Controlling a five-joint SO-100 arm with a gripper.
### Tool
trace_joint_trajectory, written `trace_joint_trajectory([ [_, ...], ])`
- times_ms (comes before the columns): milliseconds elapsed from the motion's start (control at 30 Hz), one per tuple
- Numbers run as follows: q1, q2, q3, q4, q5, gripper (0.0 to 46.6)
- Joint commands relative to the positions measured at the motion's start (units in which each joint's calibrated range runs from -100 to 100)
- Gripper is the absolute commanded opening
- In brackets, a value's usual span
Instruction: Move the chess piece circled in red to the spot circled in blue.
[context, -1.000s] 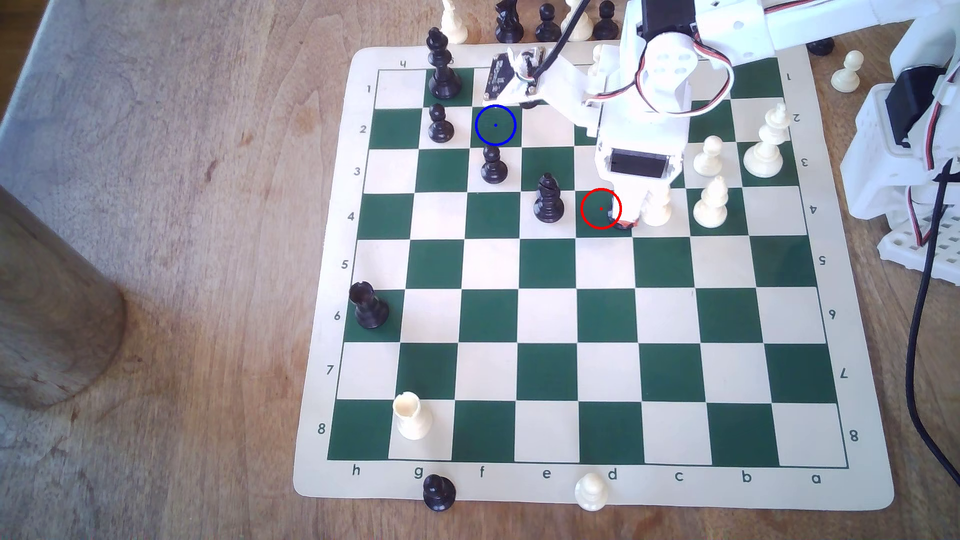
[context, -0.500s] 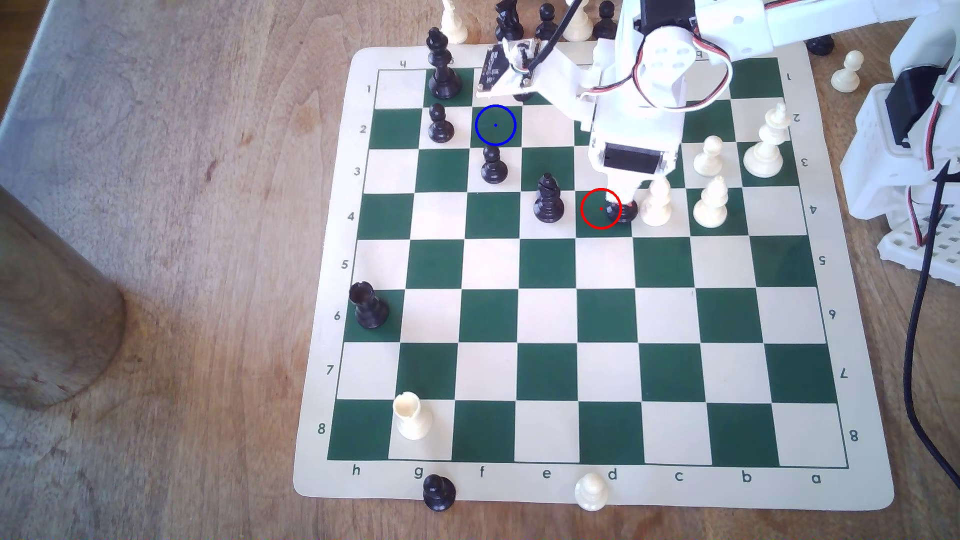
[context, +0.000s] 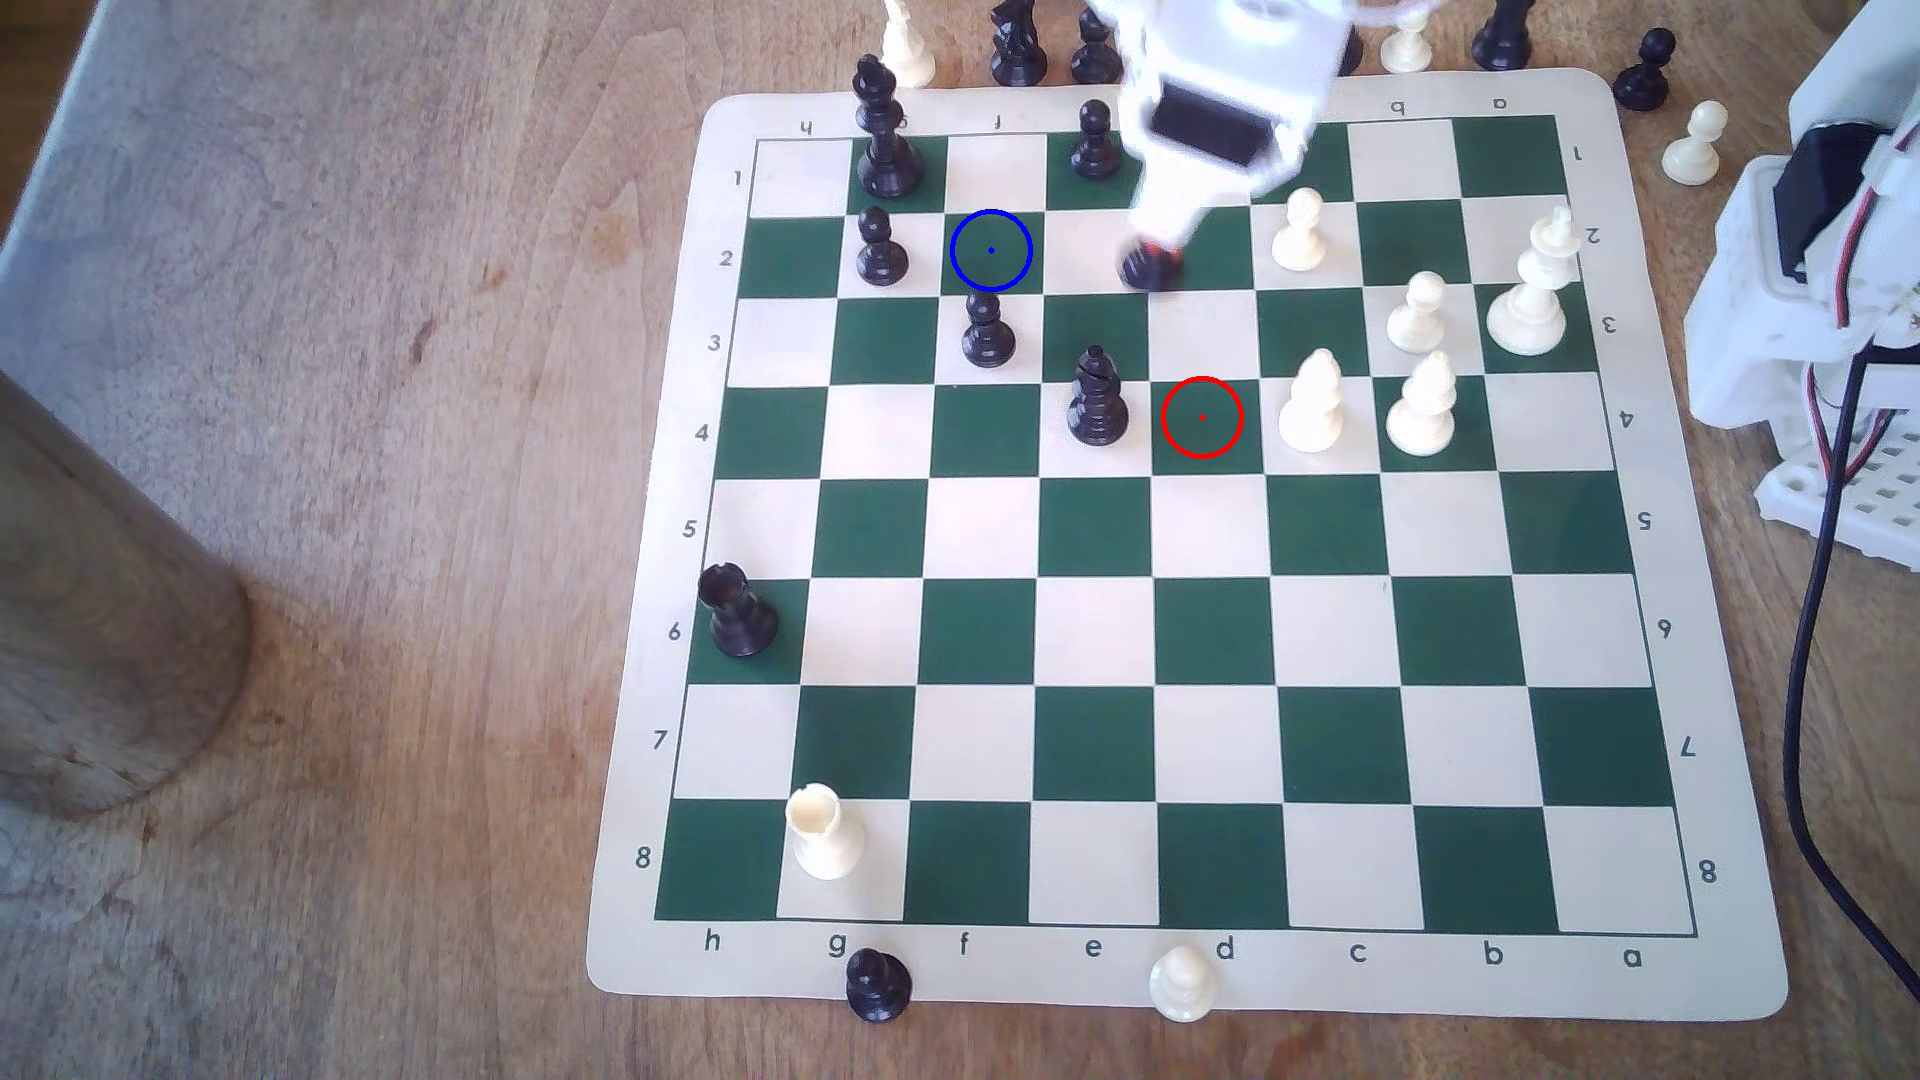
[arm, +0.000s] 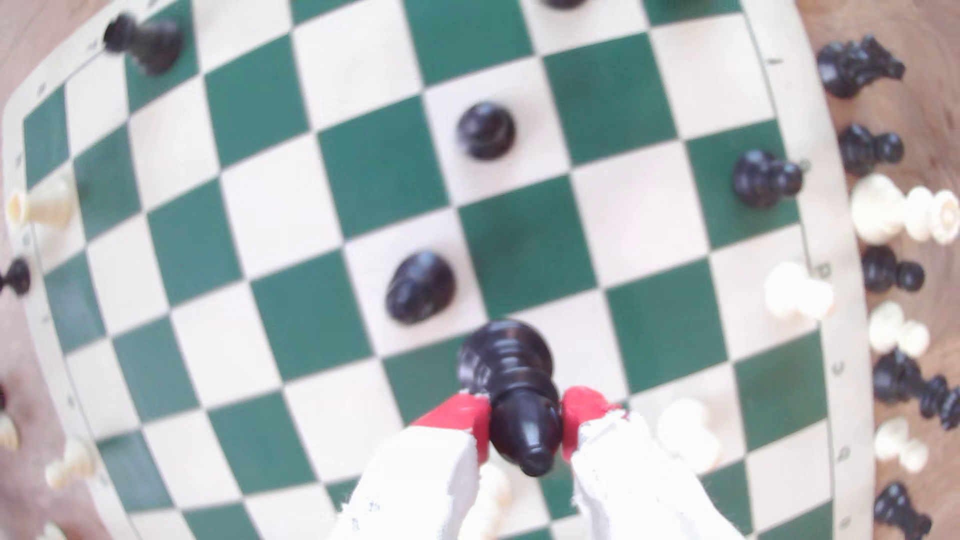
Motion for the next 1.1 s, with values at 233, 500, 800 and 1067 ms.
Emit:
trace_joint_trajectory([
  [233,5.4,16.6,-27.8,-1.6,1.7,0.3],
  [500,4.5,26.1,-31.8,-4.8,1.6,0.3],
  [800,4.8,32.2,-33.7,-7.3,1.7,0.3],
  [1067,6.0,34.1,-34.5,-7.4,2.4,0.3],
])
